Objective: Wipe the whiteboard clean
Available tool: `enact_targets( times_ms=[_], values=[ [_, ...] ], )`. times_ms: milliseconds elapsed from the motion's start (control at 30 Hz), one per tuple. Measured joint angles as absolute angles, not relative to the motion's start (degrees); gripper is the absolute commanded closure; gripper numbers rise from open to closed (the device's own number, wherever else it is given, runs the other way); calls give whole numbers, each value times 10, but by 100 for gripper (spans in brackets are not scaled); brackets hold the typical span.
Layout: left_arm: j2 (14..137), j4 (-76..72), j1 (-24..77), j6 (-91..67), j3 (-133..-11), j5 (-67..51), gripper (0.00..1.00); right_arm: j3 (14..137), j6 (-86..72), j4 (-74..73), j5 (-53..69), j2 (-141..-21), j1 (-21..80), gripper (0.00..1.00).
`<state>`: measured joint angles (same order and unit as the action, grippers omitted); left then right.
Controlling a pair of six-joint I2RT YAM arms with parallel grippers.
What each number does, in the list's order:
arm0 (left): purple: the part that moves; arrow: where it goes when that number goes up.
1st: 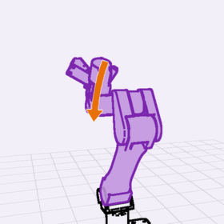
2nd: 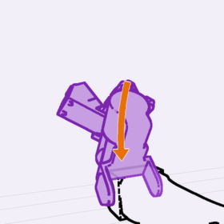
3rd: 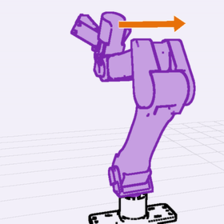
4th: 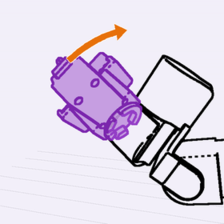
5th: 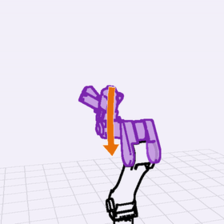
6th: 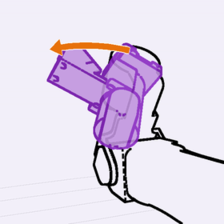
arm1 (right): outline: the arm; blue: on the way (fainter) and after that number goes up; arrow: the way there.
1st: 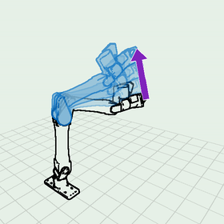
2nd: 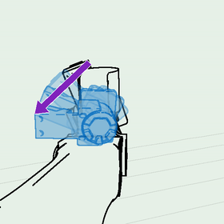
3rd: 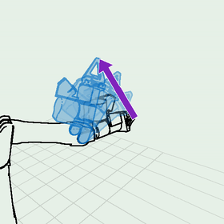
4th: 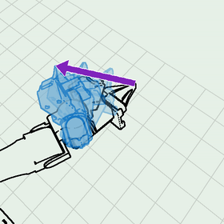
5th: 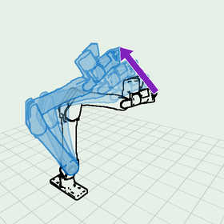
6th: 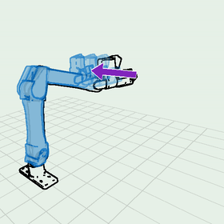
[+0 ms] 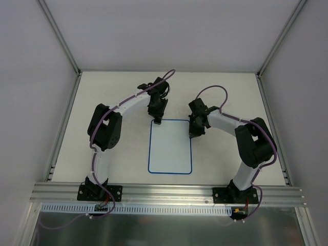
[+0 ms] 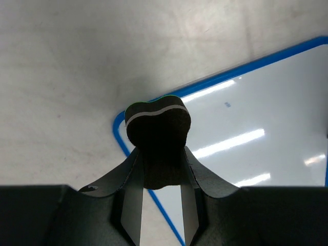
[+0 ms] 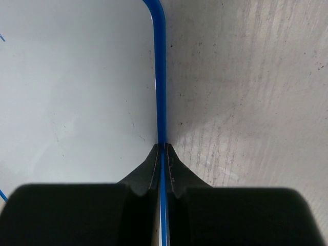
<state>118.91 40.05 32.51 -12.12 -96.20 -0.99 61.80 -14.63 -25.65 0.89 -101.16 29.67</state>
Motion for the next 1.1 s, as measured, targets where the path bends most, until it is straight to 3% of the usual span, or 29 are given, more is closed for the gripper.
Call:
enact_targets(
  times_ms=[333,1100],
  values=[
    [1271,398,371,-123,-1022,6,100,618,-144,-257,8,-1012,297,99],
    [1289,436,421,-24,-1057,46,100,623,-143,-275,0,-1012,299,100]
  ],
)
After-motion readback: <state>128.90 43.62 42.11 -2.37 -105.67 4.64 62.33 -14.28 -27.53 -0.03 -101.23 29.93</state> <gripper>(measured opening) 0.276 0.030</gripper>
